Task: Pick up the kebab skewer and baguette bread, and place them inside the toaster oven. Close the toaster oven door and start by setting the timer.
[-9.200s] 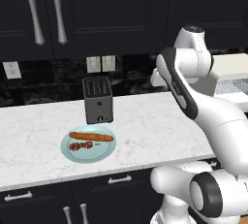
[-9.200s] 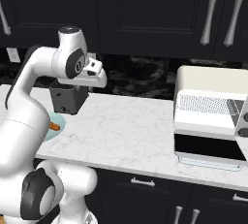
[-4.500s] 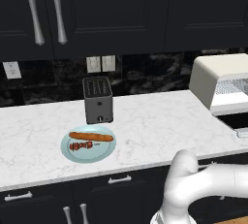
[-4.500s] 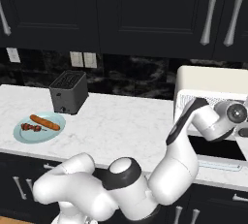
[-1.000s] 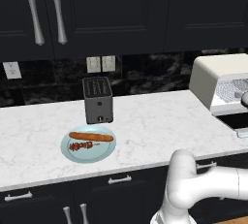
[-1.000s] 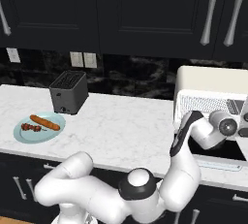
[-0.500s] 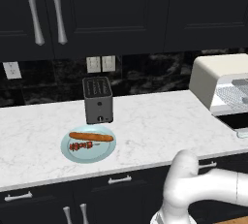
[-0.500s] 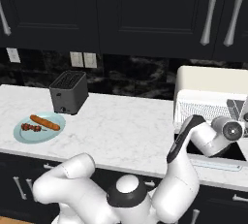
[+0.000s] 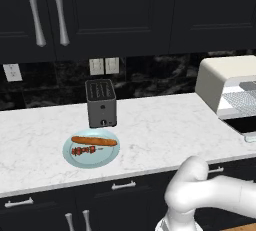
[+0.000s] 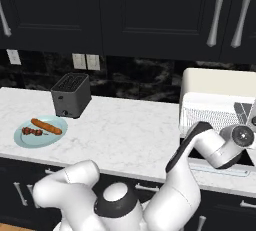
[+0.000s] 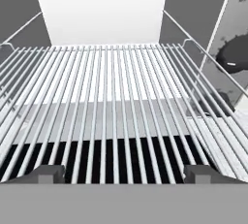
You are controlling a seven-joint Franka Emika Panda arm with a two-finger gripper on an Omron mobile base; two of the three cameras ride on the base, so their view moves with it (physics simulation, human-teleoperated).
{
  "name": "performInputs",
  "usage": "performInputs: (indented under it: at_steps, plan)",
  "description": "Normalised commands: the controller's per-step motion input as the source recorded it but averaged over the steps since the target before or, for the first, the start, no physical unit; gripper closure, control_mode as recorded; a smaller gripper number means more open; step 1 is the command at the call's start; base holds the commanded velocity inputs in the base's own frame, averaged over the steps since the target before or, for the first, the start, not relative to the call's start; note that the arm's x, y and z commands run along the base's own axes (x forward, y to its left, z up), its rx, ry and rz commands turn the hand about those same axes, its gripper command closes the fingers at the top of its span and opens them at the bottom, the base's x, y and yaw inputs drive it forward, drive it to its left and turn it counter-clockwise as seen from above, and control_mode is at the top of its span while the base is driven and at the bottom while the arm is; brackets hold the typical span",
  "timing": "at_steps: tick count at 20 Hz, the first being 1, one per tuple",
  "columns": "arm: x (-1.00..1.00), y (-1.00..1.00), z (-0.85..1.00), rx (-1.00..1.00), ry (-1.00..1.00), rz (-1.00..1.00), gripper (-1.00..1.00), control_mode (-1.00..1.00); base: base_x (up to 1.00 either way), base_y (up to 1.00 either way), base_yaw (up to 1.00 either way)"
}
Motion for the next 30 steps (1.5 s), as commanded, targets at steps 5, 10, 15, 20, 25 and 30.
performInputs:
  at_steps: [5, 10, 15, 20, 25, 30]
  plan:
    - [-0.04, 0.17, 0.28, -0.02, 0.03, -0.06, -1.0, -1.0, 0.0, 0.0, 0.0]
    - [-0.1, 0.66, 0.46, -0.07, 0.04, -0.04, -1.0, -1.0, 0.0, 0.0, 0.0]
    - [-0.54, 0.92, 0.57, -0.09, 0.18, 0.0, -1.0, -1.0, 0.0, 0.0, 0.0]
    - [-0.54, 1.0, 0.45, -0.11, 0.24, 0.0, -1.0, -1.0, 0.0, 0.0, 0.0]
    - [-0.62, 1.0, 0.07, -0.13, 0.23, 0.01, -1.0, -1.0, 0.0, 0.0, 0.0]
    - [-0.27, 1.0, 0.0, -0.07, 0.13, 0.17, -1.0, -1.0, 0.0, 0.0, 0.0]
